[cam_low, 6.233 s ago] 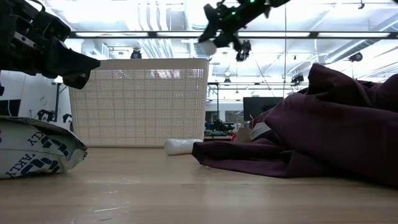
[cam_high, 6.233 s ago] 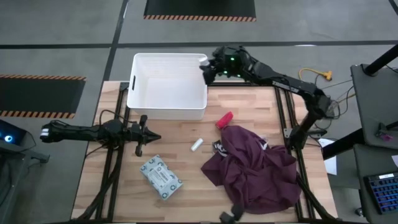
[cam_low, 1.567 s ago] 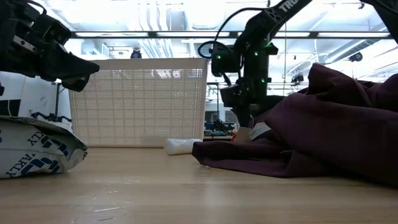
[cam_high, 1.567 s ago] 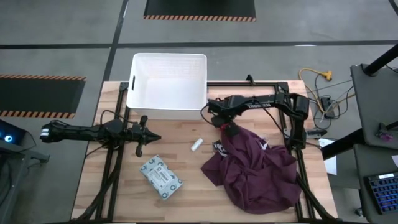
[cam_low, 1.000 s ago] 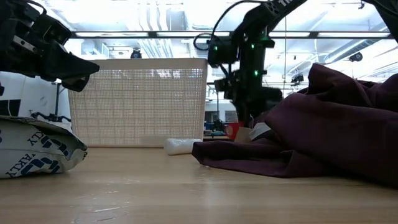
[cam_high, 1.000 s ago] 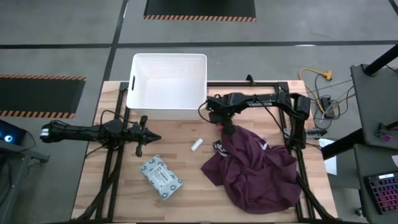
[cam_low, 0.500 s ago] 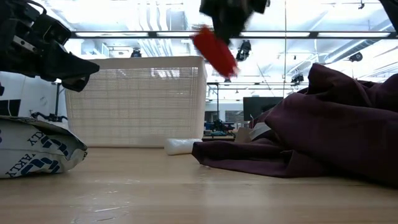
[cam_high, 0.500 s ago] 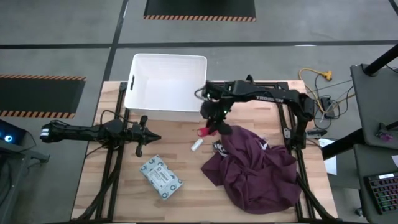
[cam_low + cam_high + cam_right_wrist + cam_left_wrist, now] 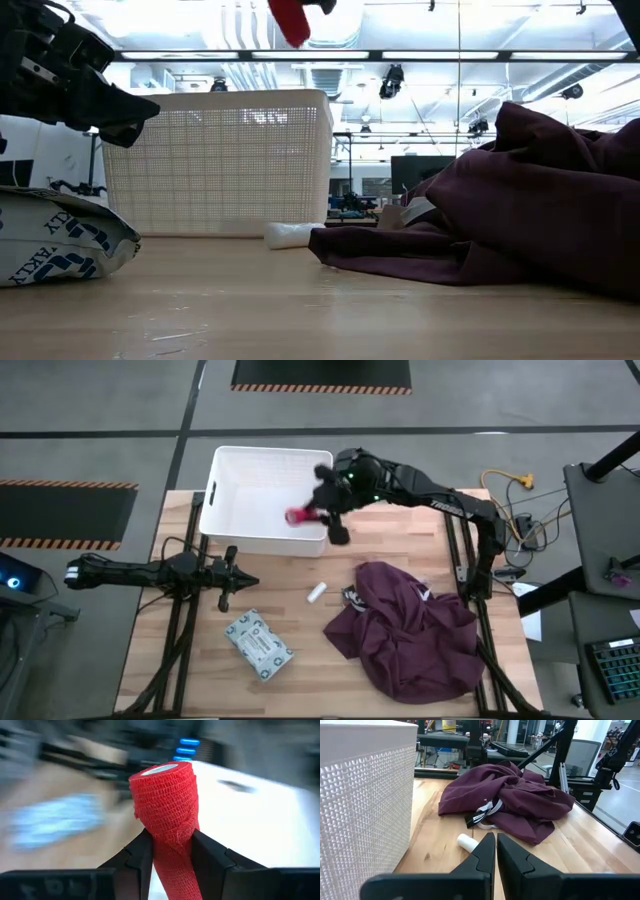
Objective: Pick & place medical supplies in basket/bin
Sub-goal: Put the red bandage into the white bin
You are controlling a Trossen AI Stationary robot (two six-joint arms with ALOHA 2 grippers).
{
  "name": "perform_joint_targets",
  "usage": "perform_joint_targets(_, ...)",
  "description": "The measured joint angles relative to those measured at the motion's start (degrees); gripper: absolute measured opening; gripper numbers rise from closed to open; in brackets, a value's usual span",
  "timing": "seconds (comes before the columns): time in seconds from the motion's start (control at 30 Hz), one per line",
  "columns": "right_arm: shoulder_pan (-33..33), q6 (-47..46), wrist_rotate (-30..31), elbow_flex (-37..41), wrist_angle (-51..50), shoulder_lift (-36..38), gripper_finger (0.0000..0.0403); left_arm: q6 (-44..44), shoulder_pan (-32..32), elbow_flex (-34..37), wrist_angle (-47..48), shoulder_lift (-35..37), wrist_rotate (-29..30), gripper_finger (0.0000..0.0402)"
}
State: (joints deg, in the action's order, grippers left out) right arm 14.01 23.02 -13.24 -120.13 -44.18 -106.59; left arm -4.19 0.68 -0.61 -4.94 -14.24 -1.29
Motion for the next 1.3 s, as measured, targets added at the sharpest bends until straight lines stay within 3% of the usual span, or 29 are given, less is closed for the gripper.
perform_joint_targets(0.1, 0.68, 1.4, 13.63, 1.18, 6.01, 0.0, 0.0107, 0.0, 0.0, -0.01, 0.01, 0.0, 0.0, 0.0)
perform_joint_targets(0.2, 2.43, -1.18, 19.63, 3.15, 10.87, -0.17, 0.0107, 0.0, 0.0, 0.0, 0.01, 0.0, 0.01, 0.0)
perform_joint_targets(0.67, 12.9, -23.94, 17.14, 14.8, 26.51, -0.42, 0.0107, 0.0, 0.0, 0.0, -0.01, 0.02, -0.02, 0.0)
perform_joint_targets(0.83, 15.06, -24.0, 8.41, 20.29, 36.96, -0.42, 0.0107, 0.0, -0.01, 0.0, -0.01, 0.02, 0.01, 0.0)
perform_joint_targets(1.03, 15.55, -17.65, 7.8, 25.47, 40.42, -0.42, 0.0107, 0.0, -0.01, 0.01, -0.01, 0.02, 0.01, 0.0)
perform_joint_targets(1.3, 15.53, -16.53, 7.73, 31.4, 41.2, -0.42, 0.0107, 0.0, -0.02, -0.01, -0.01, 0.02, 0.01, 0.0)
